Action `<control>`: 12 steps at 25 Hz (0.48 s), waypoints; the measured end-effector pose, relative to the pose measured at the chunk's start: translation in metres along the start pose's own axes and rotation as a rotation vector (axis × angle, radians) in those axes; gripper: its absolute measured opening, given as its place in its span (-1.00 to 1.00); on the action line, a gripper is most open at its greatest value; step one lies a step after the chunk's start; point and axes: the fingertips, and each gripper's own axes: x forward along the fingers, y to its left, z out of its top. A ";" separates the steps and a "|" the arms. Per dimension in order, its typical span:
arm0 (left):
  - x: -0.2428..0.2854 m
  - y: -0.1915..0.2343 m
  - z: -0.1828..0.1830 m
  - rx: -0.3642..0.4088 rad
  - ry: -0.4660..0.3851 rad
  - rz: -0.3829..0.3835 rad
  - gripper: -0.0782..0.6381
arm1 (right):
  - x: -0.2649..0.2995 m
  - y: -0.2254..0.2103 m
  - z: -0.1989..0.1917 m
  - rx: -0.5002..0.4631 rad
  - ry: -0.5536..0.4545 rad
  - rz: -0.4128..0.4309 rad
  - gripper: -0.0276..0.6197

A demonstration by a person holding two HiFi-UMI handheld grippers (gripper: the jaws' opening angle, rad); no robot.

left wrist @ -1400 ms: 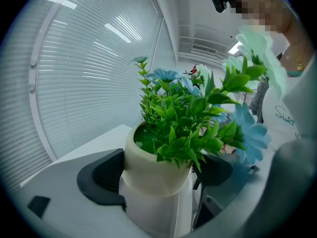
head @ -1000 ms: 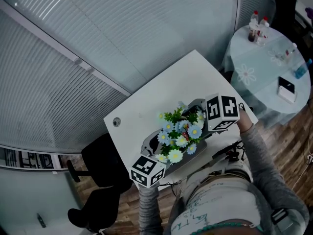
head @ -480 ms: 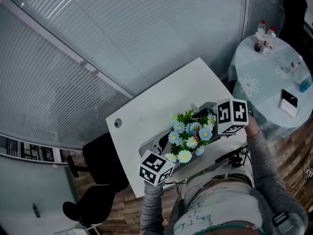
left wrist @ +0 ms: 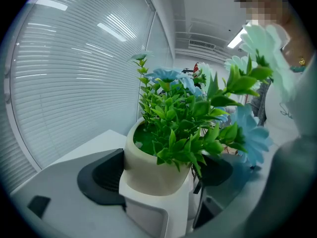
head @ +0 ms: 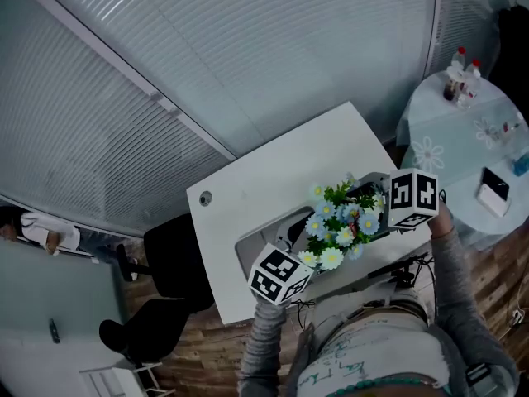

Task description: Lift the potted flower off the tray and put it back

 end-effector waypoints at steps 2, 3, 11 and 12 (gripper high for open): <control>0.000 -0.002 -0.001 0.003 0.002 -0.008 0.46 | 0.000 0.002 -0.002 0.008 -0.001 -0.007 0.31; 0.000 -0.003 -0.001 0.006 0.003 -0.013 0.46 | 0.000 0.003 -0.002 0.011 0.001 -0.012 0.31; -0.010 -0.004 -0.001 0.037 0.014 -0.051 0.46 | 0.002 0.009 0.006 0.032 -0.002 -0.056 0.31; -0.011 -0.004 -0.001 0.041 0.016 -0.060 0.46 | 0.003 0.009 0.006 0.037 0.000 -0.065 0.31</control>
